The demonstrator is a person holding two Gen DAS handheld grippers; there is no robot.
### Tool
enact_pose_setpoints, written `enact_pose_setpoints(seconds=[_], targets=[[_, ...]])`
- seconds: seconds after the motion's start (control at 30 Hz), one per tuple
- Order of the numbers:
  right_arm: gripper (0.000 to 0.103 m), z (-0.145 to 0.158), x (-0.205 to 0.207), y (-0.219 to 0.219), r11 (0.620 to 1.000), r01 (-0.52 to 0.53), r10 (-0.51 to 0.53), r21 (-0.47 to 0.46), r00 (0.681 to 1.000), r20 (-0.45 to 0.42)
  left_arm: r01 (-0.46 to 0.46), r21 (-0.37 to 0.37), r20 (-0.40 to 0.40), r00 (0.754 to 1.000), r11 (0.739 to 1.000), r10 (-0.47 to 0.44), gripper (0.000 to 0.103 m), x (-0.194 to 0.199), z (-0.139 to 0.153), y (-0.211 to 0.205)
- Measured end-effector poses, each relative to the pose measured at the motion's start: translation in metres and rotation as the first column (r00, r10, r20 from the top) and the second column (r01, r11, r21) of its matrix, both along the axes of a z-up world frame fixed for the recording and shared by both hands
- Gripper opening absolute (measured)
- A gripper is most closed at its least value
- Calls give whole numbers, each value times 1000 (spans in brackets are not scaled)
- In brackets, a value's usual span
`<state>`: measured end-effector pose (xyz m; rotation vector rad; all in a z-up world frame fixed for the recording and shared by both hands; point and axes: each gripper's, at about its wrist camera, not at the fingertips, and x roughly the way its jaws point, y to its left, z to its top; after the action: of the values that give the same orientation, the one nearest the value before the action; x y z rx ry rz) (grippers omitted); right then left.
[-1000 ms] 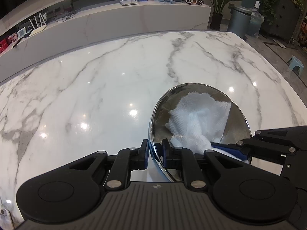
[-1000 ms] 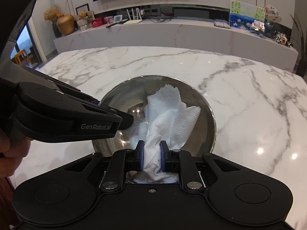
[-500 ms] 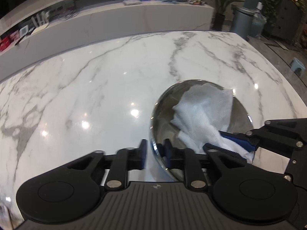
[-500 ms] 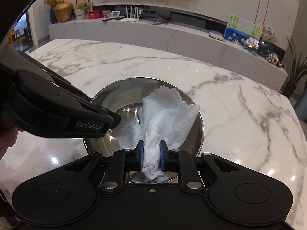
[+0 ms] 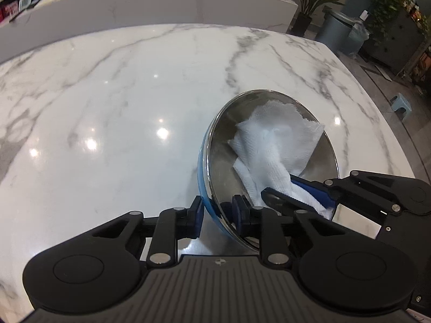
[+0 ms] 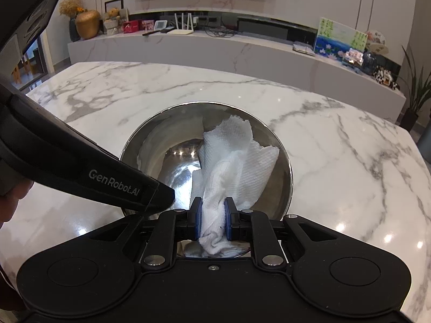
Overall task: Clean bowl
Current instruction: 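Wipe the bowl interior with the towel in the right gripper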
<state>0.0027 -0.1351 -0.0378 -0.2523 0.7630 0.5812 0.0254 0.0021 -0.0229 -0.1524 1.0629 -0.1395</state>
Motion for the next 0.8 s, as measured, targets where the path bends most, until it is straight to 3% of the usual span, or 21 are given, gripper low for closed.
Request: enact_pose_setpoints(seconds=[0.37, 0.73, 0.8], targets=[[15, 0, 24, 26, 998, -63, 63, 0, 998, -3, -26, 141, 65, 998, 990, 17, 17, 14, 10, 6], [15, 8, 65, 65, 972, -233, 232, -7, 970, -74, -92, 195, 91, 993, 977, 75, 16, 35, 14, 36], [15, 8, 69, 64, 974, -224, 225, 17, 970, -91, -84, 212, 101, 993, 974, 64, 16, 37, 14, 34]])
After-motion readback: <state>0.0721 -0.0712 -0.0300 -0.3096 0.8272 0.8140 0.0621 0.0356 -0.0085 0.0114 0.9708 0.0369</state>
